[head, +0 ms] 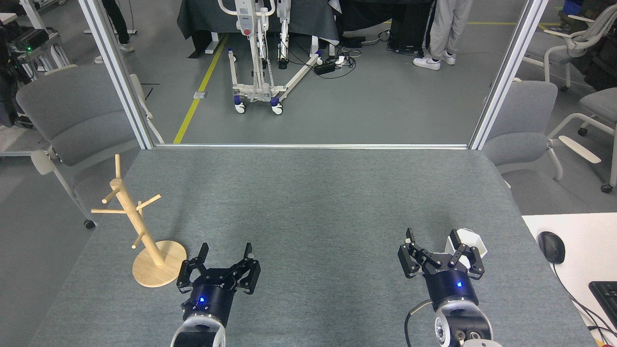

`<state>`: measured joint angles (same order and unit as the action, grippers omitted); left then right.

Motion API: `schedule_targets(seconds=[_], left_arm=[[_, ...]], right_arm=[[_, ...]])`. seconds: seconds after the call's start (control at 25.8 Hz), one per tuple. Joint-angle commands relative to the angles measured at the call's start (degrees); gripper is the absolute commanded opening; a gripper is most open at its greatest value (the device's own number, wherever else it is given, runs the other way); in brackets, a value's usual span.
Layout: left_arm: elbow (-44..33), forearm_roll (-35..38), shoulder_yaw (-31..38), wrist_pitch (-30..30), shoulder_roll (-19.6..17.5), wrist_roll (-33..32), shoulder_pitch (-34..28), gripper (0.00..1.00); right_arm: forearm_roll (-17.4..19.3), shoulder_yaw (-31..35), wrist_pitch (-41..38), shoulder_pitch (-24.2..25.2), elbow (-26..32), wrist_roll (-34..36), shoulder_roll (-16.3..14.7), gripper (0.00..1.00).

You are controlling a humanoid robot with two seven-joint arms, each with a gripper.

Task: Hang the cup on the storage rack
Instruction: 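Close the right gripper on the white hexagonal cup at the table edge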

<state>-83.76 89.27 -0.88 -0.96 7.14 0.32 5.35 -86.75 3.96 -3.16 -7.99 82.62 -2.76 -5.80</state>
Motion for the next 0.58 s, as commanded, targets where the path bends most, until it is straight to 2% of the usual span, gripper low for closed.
schedule_targets(seconds=[0.0, 0.43, 0.54], left_arm=[[-0.3, 0.0, 0.0, 0.2, 0.1, 0.6, -0.3, 0.99], [-5.6, -0.3, -1.6, 2.2, 0.1, -0.1, -0.2, 0.99], [-5.4, -0.3, -1.6, 2.2, 0.1, -0.1, -0.1, 0.99]], right_arm=[[0.0, -0.1, 0.0, 0.2, 0.0, -0.1, 0.0, 0.99], [-0.2, -0.2, -0.1, 0.9, 0.1, 0.0, -0.1, 1.00], [-0.2, 0.3, -0.1, 1.6, 0.5, 0.0, -1.0, 1.00]])
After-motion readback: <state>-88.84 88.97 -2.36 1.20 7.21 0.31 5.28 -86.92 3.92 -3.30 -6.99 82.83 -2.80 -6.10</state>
